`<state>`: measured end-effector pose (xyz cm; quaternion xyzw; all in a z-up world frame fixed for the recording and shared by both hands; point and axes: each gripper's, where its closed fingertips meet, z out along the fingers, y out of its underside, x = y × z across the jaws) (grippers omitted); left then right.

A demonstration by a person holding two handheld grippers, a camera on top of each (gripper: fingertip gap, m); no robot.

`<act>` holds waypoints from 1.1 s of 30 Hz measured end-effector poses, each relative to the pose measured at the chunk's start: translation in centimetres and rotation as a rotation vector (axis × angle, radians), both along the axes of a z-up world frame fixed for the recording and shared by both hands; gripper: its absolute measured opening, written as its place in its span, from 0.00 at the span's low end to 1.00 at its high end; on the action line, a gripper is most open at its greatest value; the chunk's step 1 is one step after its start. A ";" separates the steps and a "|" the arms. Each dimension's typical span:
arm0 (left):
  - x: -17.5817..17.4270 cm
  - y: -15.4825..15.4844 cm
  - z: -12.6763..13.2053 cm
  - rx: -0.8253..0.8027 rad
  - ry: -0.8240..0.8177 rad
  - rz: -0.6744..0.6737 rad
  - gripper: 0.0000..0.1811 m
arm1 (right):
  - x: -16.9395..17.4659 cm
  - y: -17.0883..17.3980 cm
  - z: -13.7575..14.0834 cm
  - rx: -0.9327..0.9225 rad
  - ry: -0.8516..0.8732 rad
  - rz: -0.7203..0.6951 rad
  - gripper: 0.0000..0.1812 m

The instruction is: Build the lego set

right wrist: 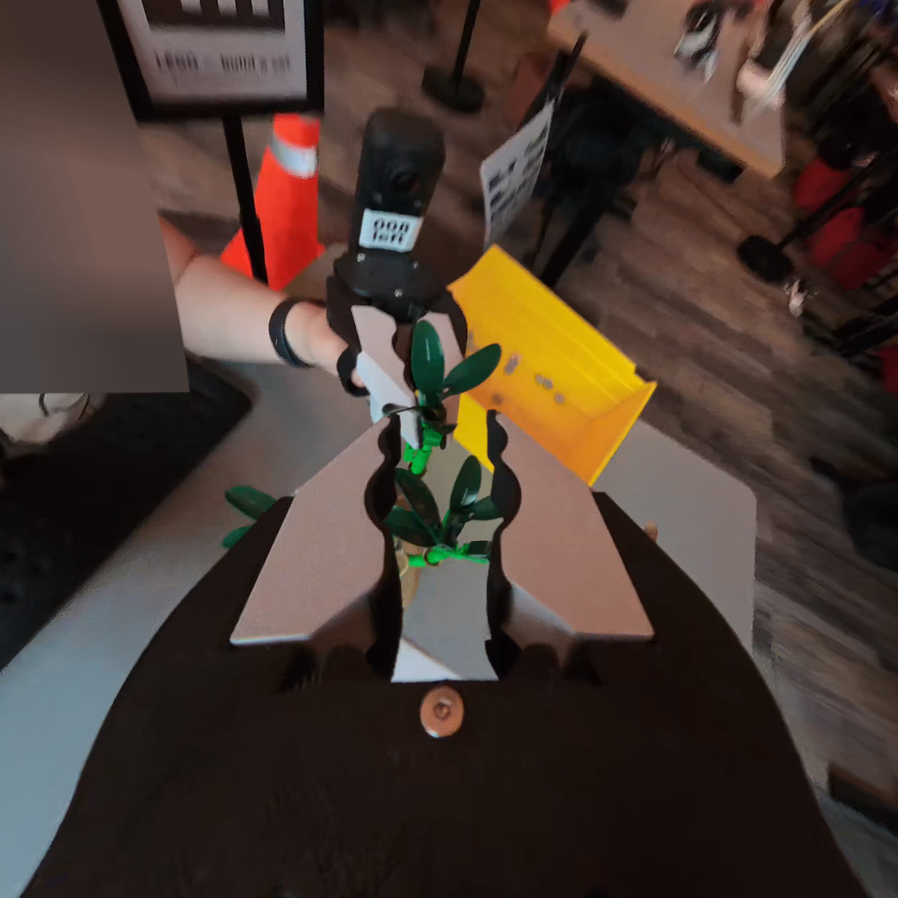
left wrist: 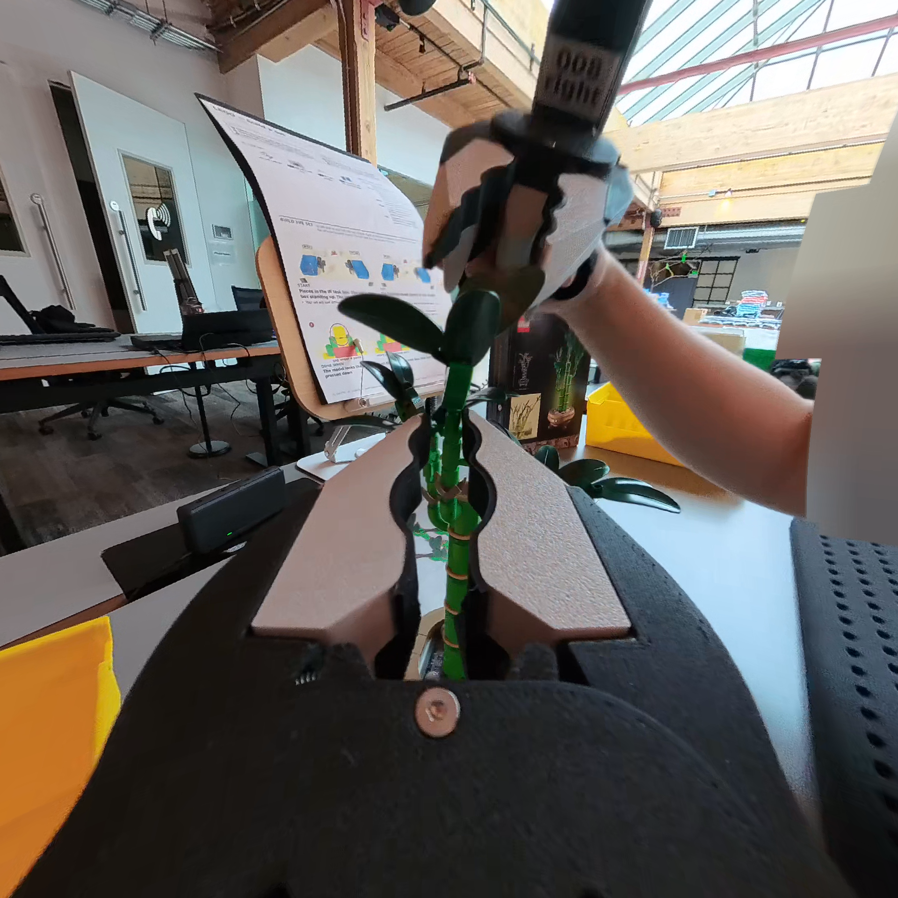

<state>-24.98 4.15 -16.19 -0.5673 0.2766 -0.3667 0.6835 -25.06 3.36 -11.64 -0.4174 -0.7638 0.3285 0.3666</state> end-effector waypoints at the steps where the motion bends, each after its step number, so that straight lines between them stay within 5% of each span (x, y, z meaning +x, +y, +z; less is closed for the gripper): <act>1: 0.1 -0.1 0.0 0.002 -0.003 -0.006 0.05 | 0.1 -0.4 -0.3 0.022 -0.075 0.004 0.18; 7: 0.2 0.1 0.1 -0.004 -0.032 -0.008 0.03 | 2.3 1.1 -3.4 0.148 -0.397 -0.091 0.19; 17: 0.0 -0.1 0.0 0.019 -0.023 0.024 0.00 | 0.8 -1.7 0.8 0.078 -0.288 -0.049 0.34; 24: 0.2 -0.2 0.2 0.027 -0.031 0.027 0.04 | -0.6 -0.1 -2.5 0.017 -0.598 -0.134 0.23; 33: -0.1 0.3 0.2 0.041 -0.011 0.086 0.03 | -1.2 0.6 -3.1 0.046 -0.638 -0.164 0.08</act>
